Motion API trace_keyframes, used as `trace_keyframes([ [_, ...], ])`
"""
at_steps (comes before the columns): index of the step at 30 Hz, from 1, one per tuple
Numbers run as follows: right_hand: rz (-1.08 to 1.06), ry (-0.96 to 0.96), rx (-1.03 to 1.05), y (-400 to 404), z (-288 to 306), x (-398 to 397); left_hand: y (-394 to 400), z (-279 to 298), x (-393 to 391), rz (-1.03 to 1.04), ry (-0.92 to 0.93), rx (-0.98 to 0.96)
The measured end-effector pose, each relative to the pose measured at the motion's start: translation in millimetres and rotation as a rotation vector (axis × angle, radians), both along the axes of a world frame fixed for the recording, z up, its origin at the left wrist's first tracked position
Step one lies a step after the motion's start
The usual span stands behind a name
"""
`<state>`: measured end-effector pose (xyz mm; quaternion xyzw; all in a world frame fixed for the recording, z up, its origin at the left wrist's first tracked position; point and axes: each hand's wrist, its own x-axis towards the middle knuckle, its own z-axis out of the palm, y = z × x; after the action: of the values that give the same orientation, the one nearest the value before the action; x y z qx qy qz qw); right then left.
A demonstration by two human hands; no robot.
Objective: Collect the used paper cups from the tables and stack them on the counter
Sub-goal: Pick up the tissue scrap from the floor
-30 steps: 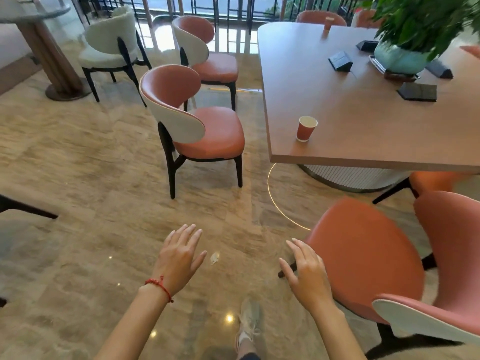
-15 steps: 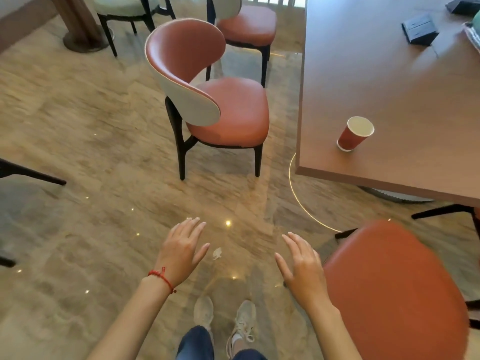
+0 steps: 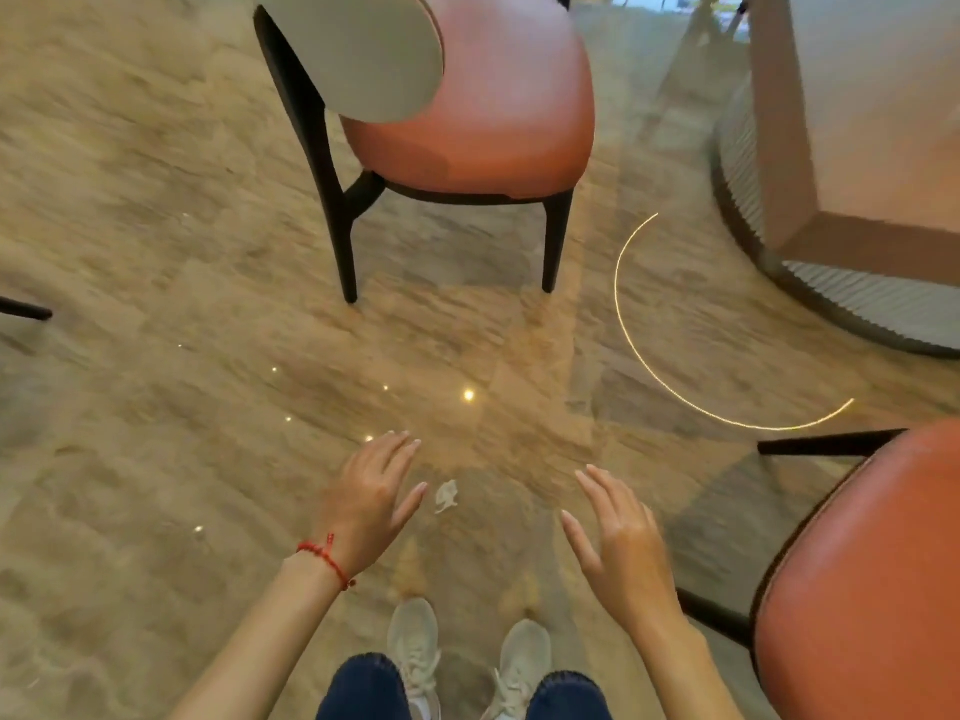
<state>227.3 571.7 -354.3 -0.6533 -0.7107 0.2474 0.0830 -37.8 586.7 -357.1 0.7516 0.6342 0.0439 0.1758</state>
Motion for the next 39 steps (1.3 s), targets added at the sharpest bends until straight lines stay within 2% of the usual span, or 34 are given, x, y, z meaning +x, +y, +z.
trace_keyframes([
  [5,0.058,-0.008,-0.041,18,-133,-4,10,-140,-13,-0.044,-0.015,0.016],
  [12,0.108,-0.017,0.01,27,-301,5,9,-321,-18,-0.102,-0.088,-0.029],
  [16,0.116,0.004,-0.021,19,-368,12,-3,-413,-16,0.053,-0.218,-0.19],
  [20,0.092,-0.004,-0.036,15,-407,19,-10,-475,-7,0.181,-0.269,-0.303],
  [26,0.058,0.039,-0.087,6,-425,13,0,-503,17,0.442,-0.29,-0.229],
  [31,0.07,0.088,-0.102,5,-424,7,5,-503,33,0.409,-0.27,-0.263],
  [33,0.066,0.102,-0.106,10,-423,7,7,-497,33,0.531,-0.41,-0.262],
  [36,0.054,0.112,-0.118,16,-408,7,6,-471,30,0.841,-0.721,-0.356],
  [39,0.052,0.134,-0.136,19,-375,7,4,-427,29,0.99,-0.928,-0.4],
])
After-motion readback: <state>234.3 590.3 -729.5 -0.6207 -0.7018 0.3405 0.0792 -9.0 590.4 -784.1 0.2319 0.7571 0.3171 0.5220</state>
